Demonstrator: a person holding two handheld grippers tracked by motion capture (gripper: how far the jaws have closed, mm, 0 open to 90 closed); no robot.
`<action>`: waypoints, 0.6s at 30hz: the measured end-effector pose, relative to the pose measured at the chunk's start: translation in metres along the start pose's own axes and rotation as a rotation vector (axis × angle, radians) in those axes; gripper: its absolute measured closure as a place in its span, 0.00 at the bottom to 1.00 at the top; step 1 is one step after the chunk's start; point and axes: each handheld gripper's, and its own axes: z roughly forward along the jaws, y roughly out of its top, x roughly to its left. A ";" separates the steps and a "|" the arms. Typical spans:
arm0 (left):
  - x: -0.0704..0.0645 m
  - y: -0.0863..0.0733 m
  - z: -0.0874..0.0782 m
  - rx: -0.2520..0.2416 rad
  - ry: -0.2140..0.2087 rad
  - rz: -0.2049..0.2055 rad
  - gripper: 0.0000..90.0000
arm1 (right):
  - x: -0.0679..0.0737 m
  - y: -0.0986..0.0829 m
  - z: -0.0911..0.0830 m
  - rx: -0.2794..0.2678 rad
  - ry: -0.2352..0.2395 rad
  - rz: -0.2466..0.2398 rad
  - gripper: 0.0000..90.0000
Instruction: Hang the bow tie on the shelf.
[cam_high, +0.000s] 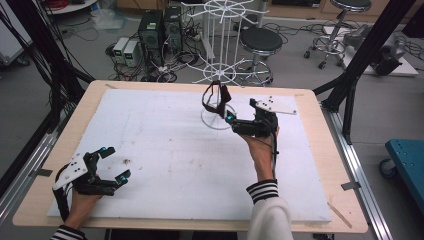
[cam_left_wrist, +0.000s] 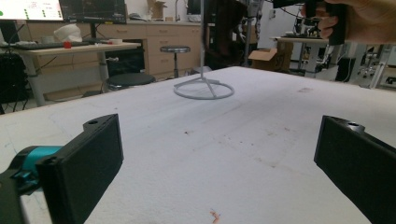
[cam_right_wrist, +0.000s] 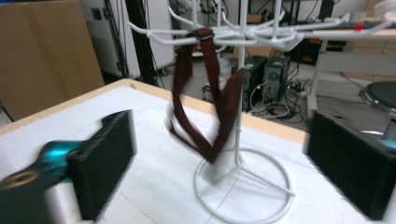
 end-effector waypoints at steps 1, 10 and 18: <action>0.000 0.000 0.000 0.000 0.000 0.001 0.02 | 0.001 0.001 -0.002 -0.003 0.005 0.002 0.01; -0.001 0.000 0.000 0.002 0.004 0.009 0.02 | 0.003 -0.008 -0.033 -0.035 0.024 -0.060 0.01; -0.003 -0.001 -0.001 -0.009 0.020 0.018 0.02 | 0.005 -0.034 -0.074 -0.094 0.029 -0.088 0.01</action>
